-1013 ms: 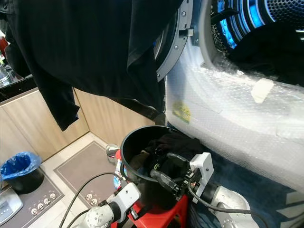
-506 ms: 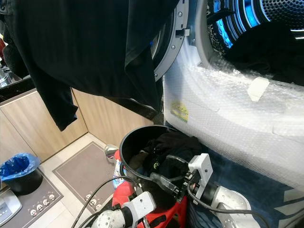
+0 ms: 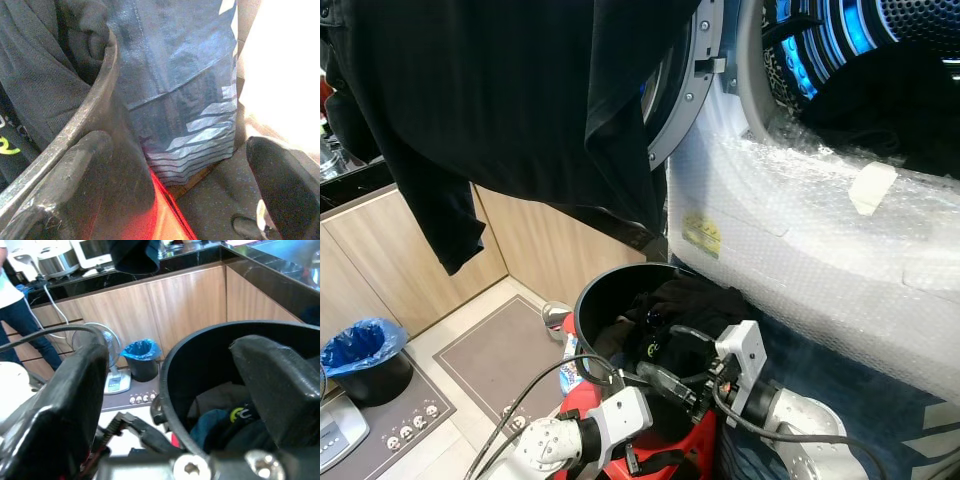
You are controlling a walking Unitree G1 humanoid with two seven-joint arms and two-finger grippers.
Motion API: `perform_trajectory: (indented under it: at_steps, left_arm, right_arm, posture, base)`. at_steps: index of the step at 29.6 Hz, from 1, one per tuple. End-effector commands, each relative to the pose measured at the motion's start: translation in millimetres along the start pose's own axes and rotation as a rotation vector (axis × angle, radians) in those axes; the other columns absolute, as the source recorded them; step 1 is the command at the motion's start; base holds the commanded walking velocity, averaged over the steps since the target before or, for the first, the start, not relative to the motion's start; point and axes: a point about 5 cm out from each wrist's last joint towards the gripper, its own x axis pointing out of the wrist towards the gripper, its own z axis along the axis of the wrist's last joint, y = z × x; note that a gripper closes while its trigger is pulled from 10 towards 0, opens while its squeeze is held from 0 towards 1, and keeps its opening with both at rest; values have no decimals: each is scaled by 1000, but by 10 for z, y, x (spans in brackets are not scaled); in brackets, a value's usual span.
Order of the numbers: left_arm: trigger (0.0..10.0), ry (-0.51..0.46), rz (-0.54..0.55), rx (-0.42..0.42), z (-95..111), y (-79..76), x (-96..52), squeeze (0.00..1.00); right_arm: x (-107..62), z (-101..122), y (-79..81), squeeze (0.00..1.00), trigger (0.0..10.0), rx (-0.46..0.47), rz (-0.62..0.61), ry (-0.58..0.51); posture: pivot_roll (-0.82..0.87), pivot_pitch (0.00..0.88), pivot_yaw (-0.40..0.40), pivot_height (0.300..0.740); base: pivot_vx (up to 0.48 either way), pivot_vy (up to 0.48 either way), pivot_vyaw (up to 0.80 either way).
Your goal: Clothes washing
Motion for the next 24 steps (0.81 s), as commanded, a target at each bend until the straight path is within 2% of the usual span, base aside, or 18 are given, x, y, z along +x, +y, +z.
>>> perform_trajectory:
  at_steps: [1,6,8,12,17,21,24]
  left_arm:
    - [10000,-98,3,35,255,67,40,0]
    - [10000,-101,-6,48,325,39,58,0]
    - [10000,-101,-1,72,387,35,57,0]
    - [10000,-99,6,93,416,33,68,0]
    - [10000,-77,-24,39,383,-67,189,0]
    - [10000,-74,-39,52,392,-86,214,0]
    - [10000,-96,-7,64,487,-35,162,0]
  right_arm:
    - [18,37,-101,0,10000,17,-65,-30]
    - [16,10,-132,0,10000,38,-64,-32]
    - [11,-15,-215,0,10000,59,-115,-32]
    - [7,-10,-271,0,10000,80,-149,-42]
    - [18,-2,-328,0,10000,88,-184,-59]
    - [17,3,-360,0,10000,94,-211,-71]
    - [-76,39,-586,0,10000,107,-398,-116]
  posture:
    - [-122,6,82,740]
    - [-123,0,80,740]
    - [-122,0,80,740]
    - [-119,0,78,740]
    - [-119,0,78,740]
    - [-118,0,78,740]
    - [-128,0,91,740]
  base:
    - [0,0,0]
    - [0,0,0]
    - [0,0,0]
    - [0,0,0]
    - [0,0,0]
    - [0,0,0]
    - [0,0,0]
